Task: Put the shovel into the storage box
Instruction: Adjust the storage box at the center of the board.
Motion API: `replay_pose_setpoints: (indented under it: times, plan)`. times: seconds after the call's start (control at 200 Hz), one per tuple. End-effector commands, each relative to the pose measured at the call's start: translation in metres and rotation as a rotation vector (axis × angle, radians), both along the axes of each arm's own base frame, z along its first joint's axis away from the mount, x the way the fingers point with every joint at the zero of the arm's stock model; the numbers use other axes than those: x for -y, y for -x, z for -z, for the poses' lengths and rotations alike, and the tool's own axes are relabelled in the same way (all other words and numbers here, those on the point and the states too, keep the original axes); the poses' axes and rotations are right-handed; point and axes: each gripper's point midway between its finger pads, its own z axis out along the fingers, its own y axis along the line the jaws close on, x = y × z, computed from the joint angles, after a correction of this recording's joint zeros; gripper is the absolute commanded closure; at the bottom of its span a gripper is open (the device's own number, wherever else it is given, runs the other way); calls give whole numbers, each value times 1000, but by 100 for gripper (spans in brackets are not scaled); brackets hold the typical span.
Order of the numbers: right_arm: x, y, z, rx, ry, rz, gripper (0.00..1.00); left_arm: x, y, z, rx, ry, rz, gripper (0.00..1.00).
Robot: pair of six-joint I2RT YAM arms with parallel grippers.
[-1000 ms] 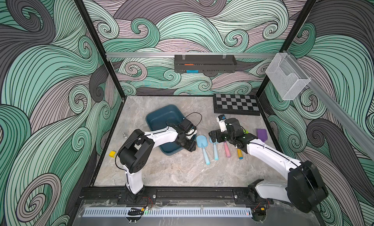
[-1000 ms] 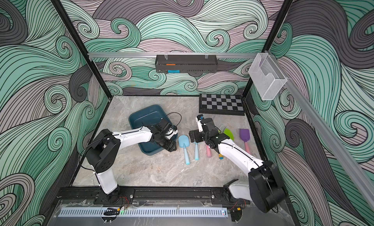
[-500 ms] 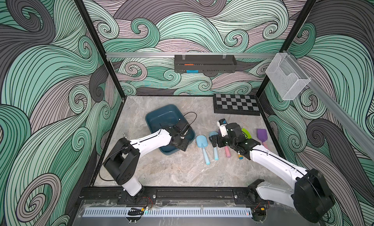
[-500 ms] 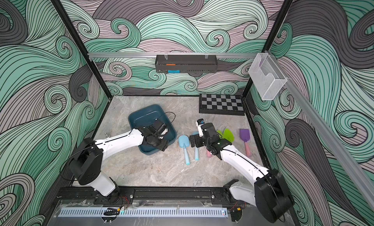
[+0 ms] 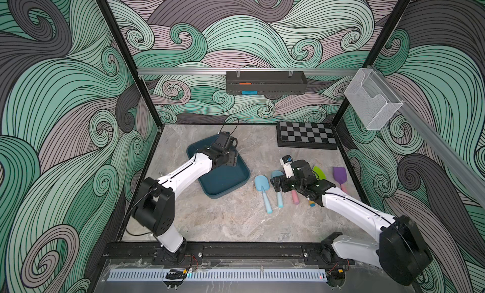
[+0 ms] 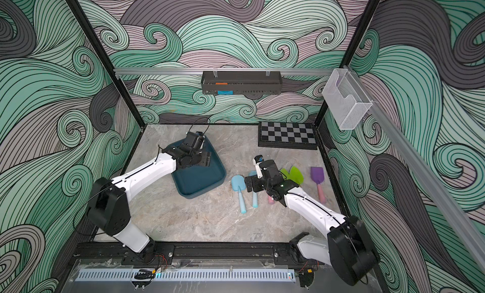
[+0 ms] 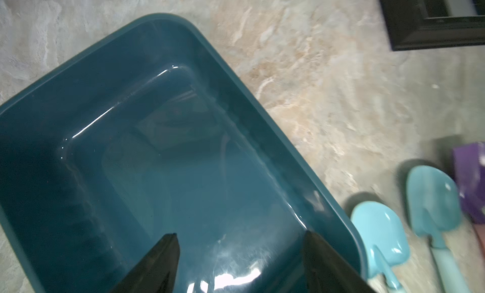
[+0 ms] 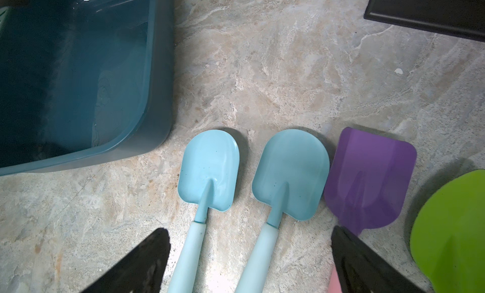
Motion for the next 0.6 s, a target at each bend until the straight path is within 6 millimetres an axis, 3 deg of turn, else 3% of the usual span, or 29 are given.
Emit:
replay_pose_setpoints:
  times: [0.0, 0.145, 0.305, 0.595]
  plan:
    - [0, 2, 1, 7, 6, -11, 1, -16, -20, 32, -141, -25, -75, 24]
    - [1, 4, -2, 16, 0, -12, 1, -19, -51, 54, -198, -62, -112, 27]
    - [2, 7, -4, 22, -3, -14, 1, -12, -81, 60, -180, -73, -103, 27]
    - [4, 11, 0, 11, -5, -12, 1, 9, -105, 79, -225, -46, -55, 28]
